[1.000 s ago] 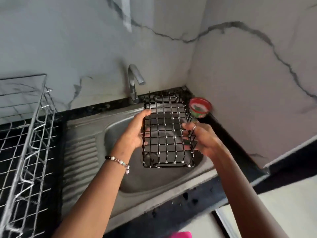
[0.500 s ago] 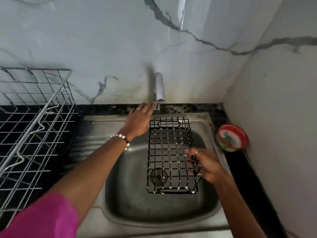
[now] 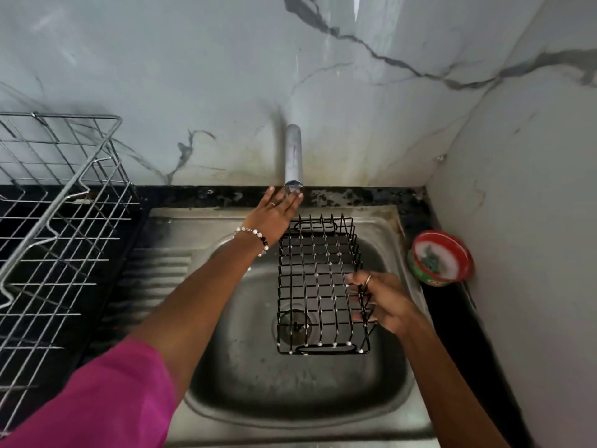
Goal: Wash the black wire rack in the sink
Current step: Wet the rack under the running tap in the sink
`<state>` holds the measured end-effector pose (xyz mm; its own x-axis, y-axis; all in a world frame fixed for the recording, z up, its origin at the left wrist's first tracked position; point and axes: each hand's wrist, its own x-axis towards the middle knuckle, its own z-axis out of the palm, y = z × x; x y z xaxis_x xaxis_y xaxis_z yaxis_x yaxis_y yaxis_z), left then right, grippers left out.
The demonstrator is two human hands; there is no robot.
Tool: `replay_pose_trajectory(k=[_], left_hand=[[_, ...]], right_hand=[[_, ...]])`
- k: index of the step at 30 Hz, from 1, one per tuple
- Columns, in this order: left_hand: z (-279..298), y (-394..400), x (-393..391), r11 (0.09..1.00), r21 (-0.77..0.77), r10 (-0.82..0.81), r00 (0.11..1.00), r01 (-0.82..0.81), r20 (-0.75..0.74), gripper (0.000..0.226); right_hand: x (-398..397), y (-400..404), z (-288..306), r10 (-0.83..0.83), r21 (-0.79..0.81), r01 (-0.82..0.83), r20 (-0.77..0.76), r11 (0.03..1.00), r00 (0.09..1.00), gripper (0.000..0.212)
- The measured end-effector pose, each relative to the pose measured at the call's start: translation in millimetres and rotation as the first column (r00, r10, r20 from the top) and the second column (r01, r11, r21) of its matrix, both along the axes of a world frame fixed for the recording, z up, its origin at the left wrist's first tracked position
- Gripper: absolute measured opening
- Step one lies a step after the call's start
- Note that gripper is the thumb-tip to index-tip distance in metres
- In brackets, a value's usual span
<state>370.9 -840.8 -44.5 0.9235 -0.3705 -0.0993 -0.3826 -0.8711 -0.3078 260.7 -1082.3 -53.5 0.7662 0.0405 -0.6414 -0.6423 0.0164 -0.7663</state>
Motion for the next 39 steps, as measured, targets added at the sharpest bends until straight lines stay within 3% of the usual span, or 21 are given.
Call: replay_pose_trajectory(k=[2,6,10,13,17,21,23,24,26,27,30,32,33,35,36,38,39], left_hand=[[-1,-2,1,1.0,0.007,0.003,0.999,-0.004,0.051,0.072],[-5,2,-3,0.985,0.174,-0.04,0.986,0.012,0.162,0.061],[-6,10,1,0.979,0.188,-0.104,0.984,0.076,0.143,0.059],[-7,10,3,0.995,0.088,-0.055,0.995,0.048,0.086,0.059],[-9,16,-1,0.985,-0.125,0.102,0.987,-0.117,-0.123,0.074],[3,26,1,0.873,-0.422,0.119,0.945,-0.246,-0.304,0.082],[11,27,-4,0.748,-0.557,0.161,0.913,-0.361,-0.375,0.071],[12,26,-9,0.607,-0.664,0.201,0.893,-0.437,-0.404,0.063],[9,26,-26,0.207,-0.796,0.282,0.814,-0.569,-0.508,0.057],[8,26,-37,0.049,-0.766,0.29,0.743,-0.641,-0.604,0.062],[1,26,-71,-0.221,-0.472,0.107,0.46,-0.853,-0.881,0.084],[-7,26,-89,-0.315,-0.271,-0.09,0.313,-0.909,-0.946,0.096],[-11,25,-97,-0.287,-0.235,-0.131,0.281,-0.929,-0.951,0.098],[-17,23,-108,-0.266,-0.247,-0.144,0.292,-0.932,-0.945,0.076],[-18,24,-111,-0.3,-0.274,-0.134,0.324,-0.914,-0.937,0.073],[-28,32,-111,-0.379,-0.28,-0.142,0.354,-0.882,-0.924,0.106],[-29,33,-111,-0.386,-0.292,-0.136,0.367,-0.875,-0.92,0.109]], right_hand=[[1,-3,-1,-0.002,0.006,0.002,0.007,1.0,1.0,0.024],[2,-5,-2,0.006,-0.023,-0.006,0.023,1.0,1.0,0.026],[2,-3,-3,0.012,-0.034,-0.011,0.033,0.999,0.999,0.037],[2,1,-5,0.018,-0.031,-0.016,0.043,0.999,0.999,0.054],[3,4,-5,0.024,-0.015,-0.023,0.049,1.0,0.999,0.039],[3,8,-6,0.025,0.005,-0.025,0.044,1.0,0.999,0.032],[3,12,-4,0.029,0.006,-0.029,0.042,1.0,0.999,0.026],[3,13,-4,0.029,0.006,-0.03,0.041,1.0,0.999,0.021],[3,17,-3,0.032,0.004,-0.032,0.048,0.999,0.998,0.015],[3,18,-3,0.034,0.004,-0.034,0.053,0.999,0.998,0.013],[4,25,-2,0.048,0.019,-0.049,0.06,0.999,0.997,0.017],[6,31,-2,0.074,0.032,-0.076,0.055,0.997,0.996,0.028],[7,35,-2,0.09,0.036,-0.092,0.052,0.995,0.995,0.038],[8,38,-3,0.13,0.028,-0.132,0.048,0.991,0.99,0.056],[8,41,-1,0.157,0.017,-0.158,0.038,0.987,0.987,0.054],[12,44,5,0.243,-0.035,-0.244,-0.026,0.969,0.97,0.03],[16,44,10,0.3,-0.094,-0.305,-0.058,0.948,0.952,0.021]])
